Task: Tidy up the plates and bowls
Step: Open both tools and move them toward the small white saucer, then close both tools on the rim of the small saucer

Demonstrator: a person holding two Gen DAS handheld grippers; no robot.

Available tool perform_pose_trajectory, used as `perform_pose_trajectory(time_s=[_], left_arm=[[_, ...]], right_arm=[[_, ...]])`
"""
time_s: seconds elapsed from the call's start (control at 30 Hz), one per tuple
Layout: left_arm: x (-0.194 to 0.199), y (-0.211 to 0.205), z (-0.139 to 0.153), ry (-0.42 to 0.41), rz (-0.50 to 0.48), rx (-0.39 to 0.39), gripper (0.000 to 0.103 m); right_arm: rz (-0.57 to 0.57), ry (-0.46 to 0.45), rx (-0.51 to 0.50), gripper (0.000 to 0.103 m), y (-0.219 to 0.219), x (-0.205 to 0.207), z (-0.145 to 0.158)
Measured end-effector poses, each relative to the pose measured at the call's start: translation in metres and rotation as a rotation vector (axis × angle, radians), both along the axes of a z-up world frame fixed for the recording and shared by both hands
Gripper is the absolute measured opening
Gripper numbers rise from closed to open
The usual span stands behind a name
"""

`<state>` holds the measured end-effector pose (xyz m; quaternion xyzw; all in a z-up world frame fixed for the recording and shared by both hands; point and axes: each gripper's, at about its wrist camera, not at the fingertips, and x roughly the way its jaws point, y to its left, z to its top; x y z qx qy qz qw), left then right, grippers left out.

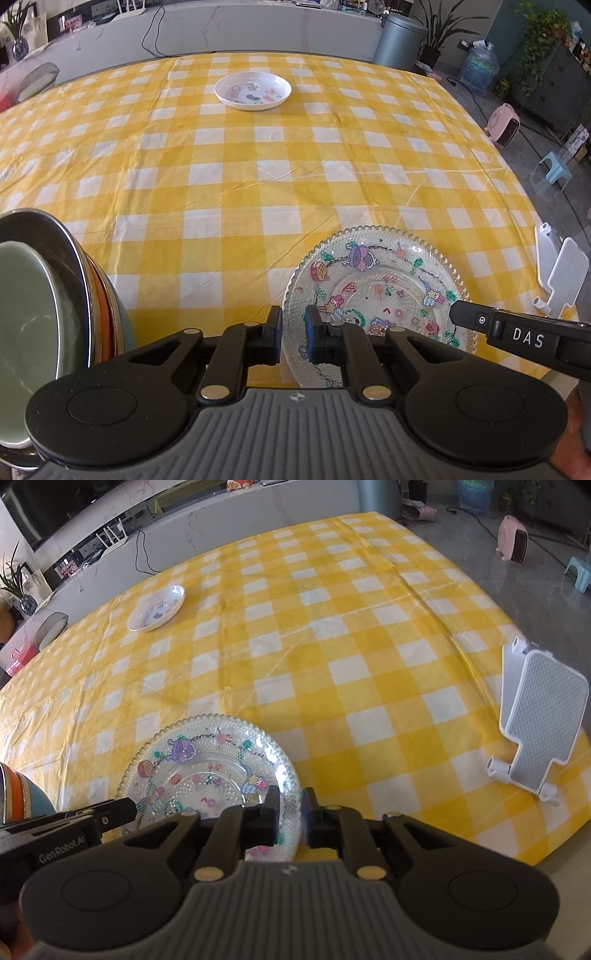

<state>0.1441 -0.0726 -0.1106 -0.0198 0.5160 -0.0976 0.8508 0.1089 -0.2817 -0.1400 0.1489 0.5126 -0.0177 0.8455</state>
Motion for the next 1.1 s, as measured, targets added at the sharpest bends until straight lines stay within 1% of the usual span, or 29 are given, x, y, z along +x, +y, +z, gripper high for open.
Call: perform_pose_trajectory(time_s=[0.07,0.13,0.17,0.2,0.23,0.4,0.5,0.63,0.73,0.97,1.1], left_arm=[[0.0,0.0,0.0,-0.005,0.0,0.002,0.014],[-0.001,0.001,0.002,-0.017,0.003,-0.004,0.015],[-0.001,0.001,0.003,-0.019,0.007,-0.008,0.019],[-0.001,0.002,0.005,-0.021,0.011,-0.013,0.022],[0.0,0.003,0.006,-0.024,0.014,-0.018,0.022],[0.0,0.004,0.015,-0.037,0.021,-0.039,0.03],[0.001,0.003,0.021,-0.042,0.013,-0.04,0.031],[0.005,0.001,0.029,-0.05,-0.009,-0.023,0.031],[0.01,0.002,0.034,-0.056,-0.016,-0.027,0.031],[0.029,0.007,0.043,-0.021,-0.034,-0.046,0.033],[0.045,0.012,0.052,-0.018,-0.042,-0.048,0.038]], right_arm=[[-0.008,0.008,0.017,0.017,0.0,0.0,0.0],[-0.021,-0.007,0.039,0.017,-0.003,-0.003,0.002],[-0.028,-0.021,0.056,0.017,-0.005,-0.005,0.005],[-0.034,-0.034,0.073,0.024,-0.008,-0.006,0.006],[-0.04,-0.046,0.089,0.03,-0.01,-0.008,0.008],[-0.06,-0.076,0.122,0.032,-0.013,-0.01,0.013],[-0.069,-0.095,0.122,0.034,-0.013,-0.01,0.016],[-0.082,-0.136,0.113,0.035,-0.013,-0.01,0.022],[-0.091,-0.167,0.116,0.035,-0.016,-0.008,0.026],[-0.095,-0.204,0.114,0.037,-0.014,0.008,0.033],[-0.096,-0.238,0.153,0.041,-0.011,0.022,0.041]])
